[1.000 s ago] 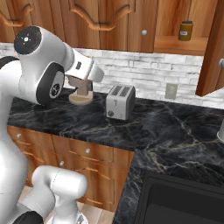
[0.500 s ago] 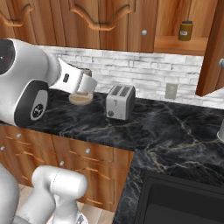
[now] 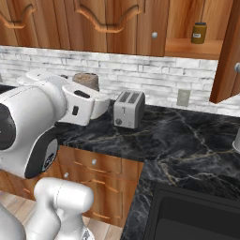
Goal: Open the cabinet. Pick the orange and tangerine from the cabinet and place them into the bowl. Then close the cabinet.
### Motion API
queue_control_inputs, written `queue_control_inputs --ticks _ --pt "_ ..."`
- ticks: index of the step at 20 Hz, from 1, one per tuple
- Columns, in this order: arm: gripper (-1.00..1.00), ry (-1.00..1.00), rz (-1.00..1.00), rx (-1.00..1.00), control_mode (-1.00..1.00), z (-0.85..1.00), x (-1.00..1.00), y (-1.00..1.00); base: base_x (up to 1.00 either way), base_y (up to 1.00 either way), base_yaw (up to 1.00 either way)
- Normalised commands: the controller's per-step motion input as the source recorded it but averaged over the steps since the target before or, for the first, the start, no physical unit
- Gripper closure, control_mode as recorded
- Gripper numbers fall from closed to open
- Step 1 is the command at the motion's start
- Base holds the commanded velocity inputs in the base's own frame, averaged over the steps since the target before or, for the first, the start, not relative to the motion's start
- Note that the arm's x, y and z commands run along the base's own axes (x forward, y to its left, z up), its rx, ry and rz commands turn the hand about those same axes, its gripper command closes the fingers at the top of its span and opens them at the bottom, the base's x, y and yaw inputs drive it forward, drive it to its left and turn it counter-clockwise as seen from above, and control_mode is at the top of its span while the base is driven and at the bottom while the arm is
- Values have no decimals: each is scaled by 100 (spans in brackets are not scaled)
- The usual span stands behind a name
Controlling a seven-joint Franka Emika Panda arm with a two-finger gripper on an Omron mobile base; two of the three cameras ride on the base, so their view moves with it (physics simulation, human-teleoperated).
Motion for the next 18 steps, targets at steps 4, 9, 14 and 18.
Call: queue_control_inputs --ticks 4,9,14,18 --pt "-100 -41 3 0 -100 11 -1 -20 0 0 0" --pt "-100 -45 5 0 -100 21 -51 -28 0 0 0" --pt "-100 -39 3 0 -100 22 -60 -42 0 0 0" --pt "-100 -14 11 0 -100 0 0 -20 0 0 0"
